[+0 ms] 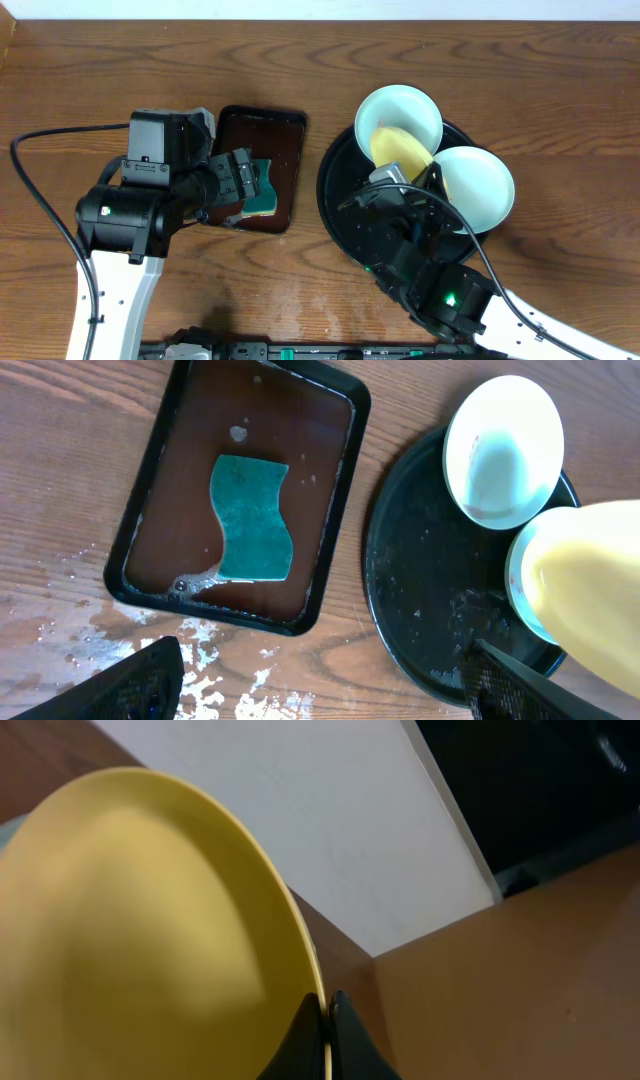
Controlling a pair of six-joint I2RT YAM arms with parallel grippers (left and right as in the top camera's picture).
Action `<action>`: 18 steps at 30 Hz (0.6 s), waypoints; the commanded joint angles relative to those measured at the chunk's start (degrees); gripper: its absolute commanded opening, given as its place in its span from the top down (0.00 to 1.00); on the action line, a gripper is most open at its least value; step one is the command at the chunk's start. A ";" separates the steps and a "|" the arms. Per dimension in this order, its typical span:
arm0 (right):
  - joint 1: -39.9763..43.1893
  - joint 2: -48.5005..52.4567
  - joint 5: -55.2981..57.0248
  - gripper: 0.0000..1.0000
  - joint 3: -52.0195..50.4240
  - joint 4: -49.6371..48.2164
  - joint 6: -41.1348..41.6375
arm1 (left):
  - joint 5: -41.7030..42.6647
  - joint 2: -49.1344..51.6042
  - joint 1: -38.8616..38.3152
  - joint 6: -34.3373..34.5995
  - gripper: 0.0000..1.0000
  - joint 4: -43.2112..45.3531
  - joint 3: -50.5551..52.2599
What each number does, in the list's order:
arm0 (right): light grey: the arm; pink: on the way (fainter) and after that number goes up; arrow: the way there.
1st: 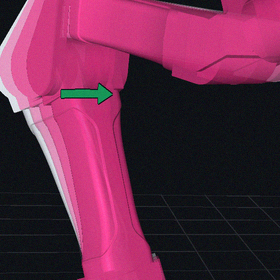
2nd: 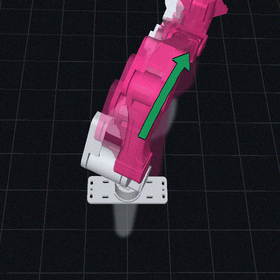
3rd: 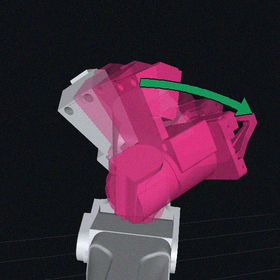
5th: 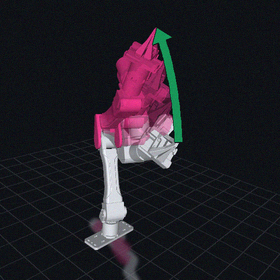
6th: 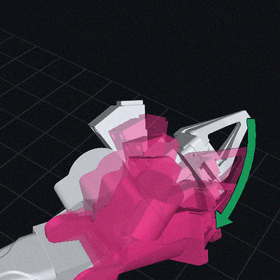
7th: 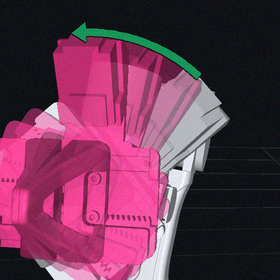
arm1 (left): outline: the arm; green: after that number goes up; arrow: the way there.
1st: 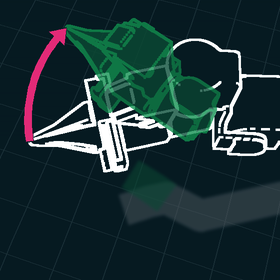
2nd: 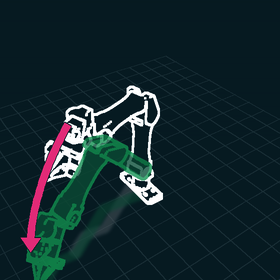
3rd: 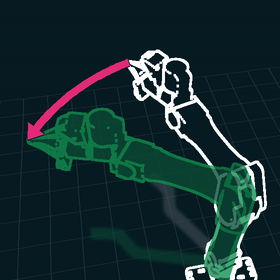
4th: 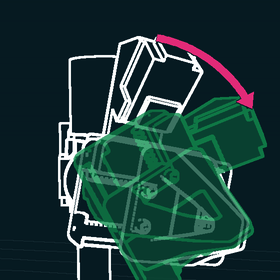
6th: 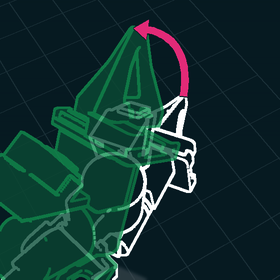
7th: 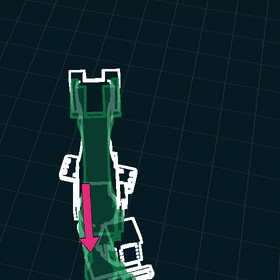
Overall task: Clean dirty plates on tray and stack at the side
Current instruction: 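Carry the yellow plate right and set it on the table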
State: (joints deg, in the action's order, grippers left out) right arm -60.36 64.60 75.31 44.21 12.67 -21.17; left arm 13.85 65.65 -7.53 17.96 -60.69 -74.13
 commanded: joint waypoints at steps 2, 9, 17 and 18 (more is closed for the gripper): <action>0.33 0.15 -2.36 0.99 0.79 1.81 5.53 | 0.50 0.22 0.22 -0.35 0.11 -0.15 -0.87; 7.34 -1.11 -24.87 0.99 0.79 12.63 40.04 | 0.50 0.22 0.22 -0.35 0.11 -0.15 -0.87; 36.30 -9.03 -61.44 0.99 0.79 15.72 46.01 | 0.50 0.22 0.22 -0.35 0.11 -0.15 -0.87; 40.85 -9.99 -64.37 0.99 0.79 16.24 46.03 | 0.50 0.22 0.22 -0.35 0.11 -0.15 -0.87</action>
State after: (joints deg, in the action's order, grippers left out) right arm -28.40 57.93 27.24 44.27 28.32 19.92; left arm 13.87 65.67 -7.53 17.96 -60.69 -74.13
